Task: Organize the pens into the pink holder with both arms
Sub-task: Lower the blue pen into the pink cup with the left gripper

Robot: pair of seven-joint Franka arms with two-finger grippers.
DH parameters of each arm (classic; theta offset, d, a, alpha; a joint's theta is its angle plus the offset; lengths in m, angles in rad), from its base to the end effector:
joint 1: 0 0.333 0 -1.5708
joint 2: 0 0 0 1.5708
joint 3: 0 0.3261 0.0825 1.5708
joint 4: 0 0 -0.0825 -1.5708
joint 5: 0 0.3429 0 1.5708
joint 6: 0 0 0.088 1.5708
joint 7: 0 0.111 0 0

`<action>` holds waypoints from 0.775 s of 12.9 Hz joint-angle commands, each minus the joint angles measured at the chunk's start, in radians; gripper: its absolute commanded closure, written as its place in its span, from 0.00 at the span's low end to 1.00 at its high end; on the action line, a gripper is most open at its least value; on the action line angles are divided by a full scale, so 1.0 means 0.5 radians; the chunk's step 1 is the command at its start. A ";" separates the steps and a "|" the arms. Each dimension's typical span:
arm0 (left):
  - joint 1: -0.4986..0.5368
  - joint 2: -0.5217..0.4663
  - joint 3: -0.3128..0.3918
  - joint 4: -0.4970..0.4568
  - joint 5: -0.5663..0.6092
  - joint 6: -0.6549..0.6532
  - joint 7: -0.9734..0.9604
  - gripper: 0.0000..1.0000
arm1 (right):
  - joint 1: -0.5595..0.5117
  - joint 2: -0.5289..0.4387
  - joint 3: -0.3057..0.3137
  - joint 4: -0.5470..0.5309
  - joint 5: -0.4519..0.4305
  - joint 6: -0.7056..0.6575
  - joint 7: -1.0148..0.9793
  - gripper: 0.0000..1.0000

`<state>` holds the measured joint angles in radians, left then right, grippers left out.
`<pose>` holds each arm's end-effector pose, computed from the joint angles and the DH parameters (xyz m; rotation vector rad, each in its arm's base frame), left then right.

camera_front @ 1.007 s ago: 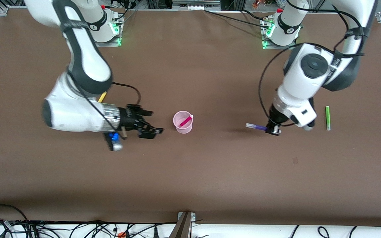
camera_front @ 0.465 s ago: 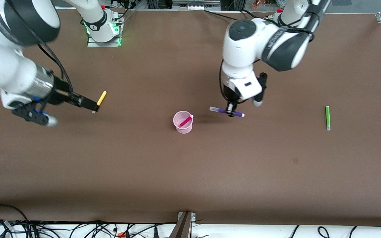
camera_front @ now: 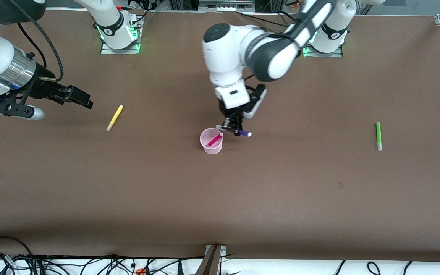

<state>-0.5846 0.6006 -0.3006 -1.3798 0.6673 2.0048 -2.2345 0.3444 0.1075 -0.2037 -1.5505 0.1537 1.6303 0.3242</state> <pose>0.5048 -0.4796 0.4053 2.5435 1.6211 0.6832 0.5416 0.0993 0.5893 -3.0041 0.2919 0.0832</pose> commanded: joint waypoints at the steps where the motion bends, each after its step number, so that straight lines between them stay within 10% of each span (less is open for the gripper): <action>1: -0.317 0.277 0.284 0.342 0.089 -0.101 -0.016 1.00 | 0.017 -0.037 -0.013 -0.044 -0.077 0.031 -0.053 0.00; 4: -0.628 0.388 0.668 0.348 0.089 -0.098 -0.016 1.00 | 0.017 -0.031 -0.053 -0.004 -0.083 0.028 -0.090 0.00; 10: -0.763 0.486 0.763 0.373 0.132 -0.095 -0.010 1.00 | 0.035 0.003 -0.047 0.048 -0.255 0.031 -0.093 0.00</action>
<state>-0.9292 0.7965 0.0430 -1.2507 0.6913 1.9827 -2.2365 0.3498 0.1071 -0.2237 -1.5376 0.0681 1.6449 0.2917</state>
